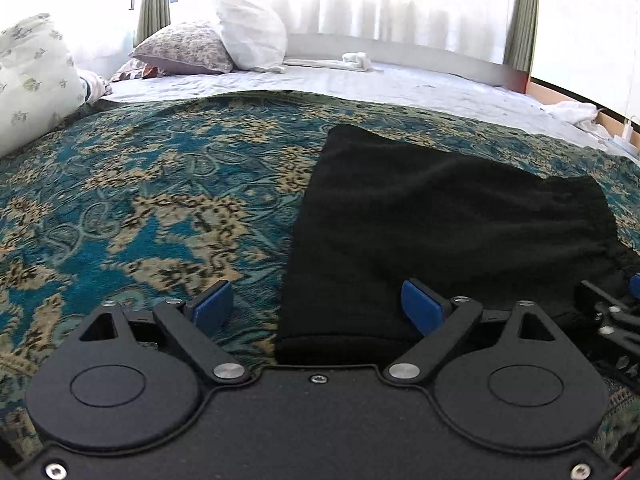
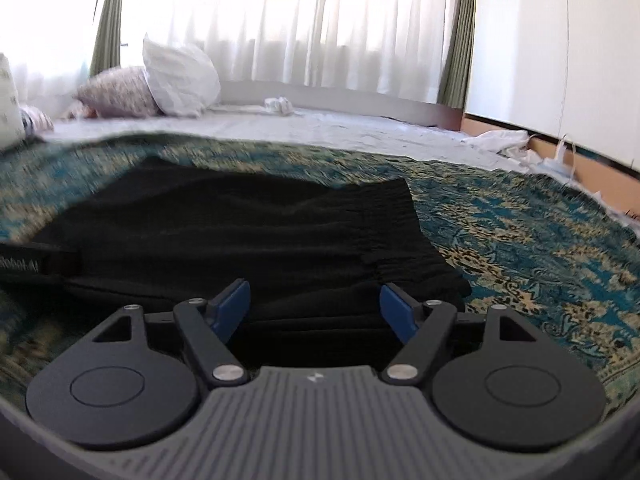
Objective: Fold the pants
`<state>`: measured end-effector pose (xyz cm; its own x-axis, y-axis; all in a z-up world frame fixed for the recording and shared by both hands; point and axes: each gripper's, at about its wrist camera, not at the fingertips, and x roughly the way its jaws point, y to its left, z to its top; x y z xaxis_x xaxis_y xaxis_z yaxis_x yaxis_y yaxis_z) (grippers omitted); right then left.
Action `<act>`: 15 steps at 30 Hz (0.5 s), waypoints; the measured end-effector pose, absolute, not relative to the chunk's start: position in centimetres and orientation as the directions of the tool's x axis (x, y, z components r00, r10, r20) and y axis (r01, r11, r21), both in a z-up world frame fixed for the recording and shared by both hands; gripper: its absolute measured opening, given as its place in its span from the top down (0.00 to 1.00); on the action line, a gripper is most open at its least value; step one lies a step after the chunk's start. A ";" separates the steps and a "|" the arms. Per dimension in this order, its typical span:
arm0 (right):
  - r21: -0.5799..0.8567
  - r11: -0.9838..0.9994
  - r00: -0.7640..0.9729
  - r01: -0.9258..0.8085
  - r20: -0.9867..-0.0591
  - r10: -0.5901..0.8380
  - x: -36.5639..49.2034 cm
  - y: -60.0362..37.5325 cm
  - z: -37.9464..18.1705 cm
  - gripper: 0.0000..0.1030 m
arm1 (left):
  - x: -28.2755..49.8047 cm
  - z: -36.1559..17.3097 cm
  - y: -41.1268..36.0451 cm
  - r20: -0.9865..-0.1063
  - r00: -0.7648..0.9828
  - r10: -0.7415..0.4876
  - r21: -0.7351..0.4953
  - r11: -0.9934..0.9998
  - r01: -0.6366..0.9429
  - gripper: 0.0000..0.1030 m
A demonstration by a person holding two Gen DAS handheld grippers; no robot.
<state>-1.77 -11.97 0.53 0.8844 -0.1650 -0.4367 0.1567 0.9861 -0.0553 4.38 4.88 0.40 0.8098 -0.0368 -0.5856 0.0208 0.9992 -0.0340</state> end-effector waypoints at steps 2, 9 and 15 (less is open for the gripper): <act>-0.016 0.988 0.905 0.154 -0.400 -0.148 -2.5 -12.3 1.2 0.19 | 3.9 1.0 5.3 -0.588 0.808 -0.037 -0.048 0.999 0.011 0.19; -0.022 0.965 0.901 0.261 -0.353 -0.252 -2.7 -13.8 2.0 0.19 | 2.3 2.2 4.9 -0.547 0.836 0.045 0.069 0.998 -0.009 0.61; -0.038 0.949 0.836 0.314 -0.462 -0.295 -1.5 -15.4 -0.3 0.18 | 2.4 0.8 5.9 -0.568 0.822 0.047 0.049 0.999 -0.023 0.61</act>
